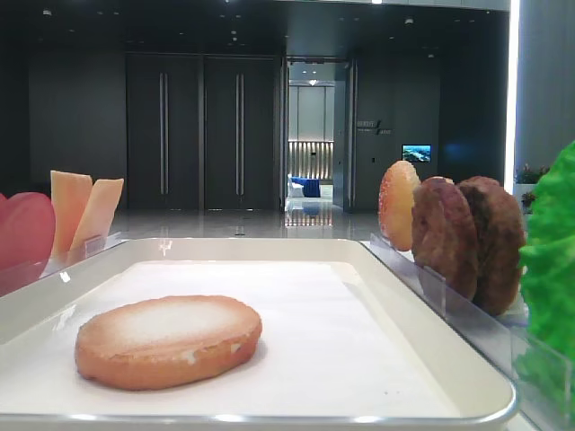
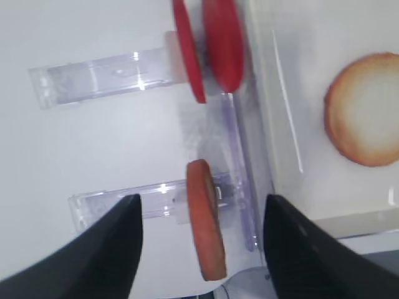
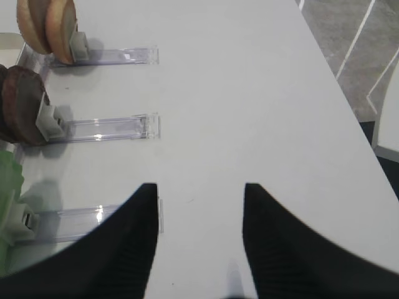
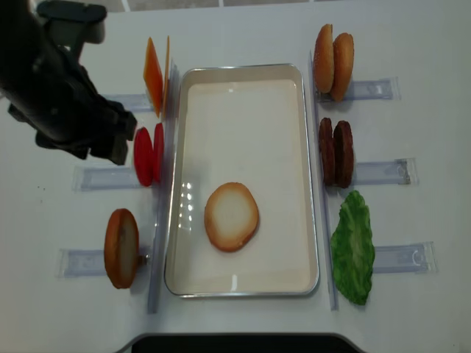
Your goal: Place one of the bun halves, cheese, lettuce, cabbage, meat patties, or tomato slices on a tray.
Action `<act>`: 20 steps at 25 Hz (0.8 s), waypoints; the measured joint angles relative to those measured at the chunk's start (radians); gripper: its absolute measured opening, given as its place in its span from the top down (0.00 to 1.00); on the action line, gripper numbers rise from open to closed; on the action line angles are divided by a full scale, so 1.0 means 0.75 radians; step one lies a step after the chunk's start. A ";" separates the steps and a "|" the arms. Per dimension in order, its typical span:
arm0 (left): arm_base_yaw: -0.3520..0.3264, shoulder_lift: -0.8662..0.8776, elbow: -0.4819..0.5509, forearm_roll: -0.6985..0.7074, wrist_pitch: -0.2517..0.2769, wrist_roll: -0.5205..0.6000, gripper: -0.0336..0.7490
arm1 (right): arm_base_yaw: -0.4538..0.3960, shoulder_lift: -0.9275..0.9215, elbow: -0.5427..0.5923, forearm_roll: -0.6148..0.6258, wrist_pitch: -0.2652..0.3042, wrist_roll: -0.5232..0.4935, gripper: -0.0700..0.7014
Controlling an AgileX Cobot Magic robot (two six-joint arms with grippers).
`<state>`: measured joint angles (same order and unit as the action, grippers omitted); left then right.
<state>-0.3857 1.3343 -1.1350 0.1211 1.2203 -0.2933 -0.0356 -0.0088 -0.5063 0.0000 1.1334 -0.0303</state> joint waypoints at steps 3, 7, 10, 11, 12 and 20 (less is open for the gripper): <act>0.131 -0.027 0.000 0.005 0.000 0.033 0.36 | 0.000 0.000 0.000 0.000 0.000 0.000 0.51; 0.243 -0.079 0.000 0.005 0.001 0.081 0.36 | 0.000 0.000 0.000 0.000 0.000 0.000 0.51; 0.262 -0.123 0.000 0.007 0.005 0.087 0.36 | 0.000 0.000 0.000 0.000 0.000 0.000 0.51; 0.264 -0.138 0.000 0.007 0.008 0.088 0.36 | 0.000 0.000 0.000 0.000 0.000 0.000 0.51; 0.265 -0.154 0.000 0.005 0.007 0.091 0.36 | 0.000 0.000 0.000 0.000 0.000 0.000 0.51; 0.266 -0.375 0.109 -0.021 0.016 0.152 0.36 | 0.000 0.000 0.000 0.000 0.000 0.000 0.51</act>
<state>-0.1860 1.0529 -1.0529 0.1057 1.2323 -0.1796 -0.0356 -0.0088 -0.5063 0.0000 1.1334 -0.0303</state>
